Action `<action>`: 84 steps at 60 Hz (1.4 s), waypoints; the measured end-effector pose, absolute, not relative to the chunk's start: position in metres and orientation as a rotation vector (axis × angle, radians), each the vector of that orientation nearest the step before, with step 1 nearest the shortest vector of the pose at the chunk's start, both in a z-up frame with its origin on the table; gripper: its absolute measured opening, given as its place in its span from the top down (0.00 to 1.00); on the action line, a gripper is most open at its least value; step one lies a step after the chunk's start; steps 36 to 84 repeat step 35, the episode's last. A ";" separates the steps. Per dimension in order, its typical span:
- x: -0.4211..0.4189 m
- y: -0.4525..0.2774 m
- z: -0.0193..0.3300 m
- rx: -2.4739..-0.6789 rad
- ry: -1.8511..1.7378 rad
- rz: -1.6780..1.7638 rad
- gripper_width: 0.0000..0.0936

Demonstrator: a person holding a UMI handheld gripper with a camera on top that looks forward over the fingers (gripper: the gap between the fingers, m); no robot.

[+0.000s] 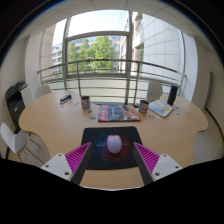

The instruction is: Arrange mouse

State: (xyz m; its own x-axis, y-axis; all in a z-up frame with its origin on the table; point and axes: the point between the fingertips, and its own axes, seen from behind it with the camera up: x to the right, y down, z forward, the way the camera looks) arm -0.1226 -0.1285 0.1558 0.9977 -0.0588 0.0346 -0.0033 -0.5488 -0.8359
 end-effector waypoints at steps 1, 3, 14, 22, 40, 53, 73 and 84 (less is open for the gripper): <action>-0.124 -0.135 0.159 -2.150 0.042 -0.072 0.10; -0.127 -0.149 0.166 -2.142 0.040 -0.071 0.10; -0.138 -0.225 0.180 -2.137 0.046 -0.084 0.10; -0.145 -0.264 0.173 -2.159 0.060 -0.068 0.10; -0.148 -0.284 0.175 -2.158 0.033 -0.093 0.10; -0.148 -0.284 0.175 -2.158 0.033 -0.093 0.10; -0.148 -0.284 0.175 -2.158 0.033 -0.093 0.10; -0.148 -0.284 0.175 -2.158 0.033 -0.093 0.10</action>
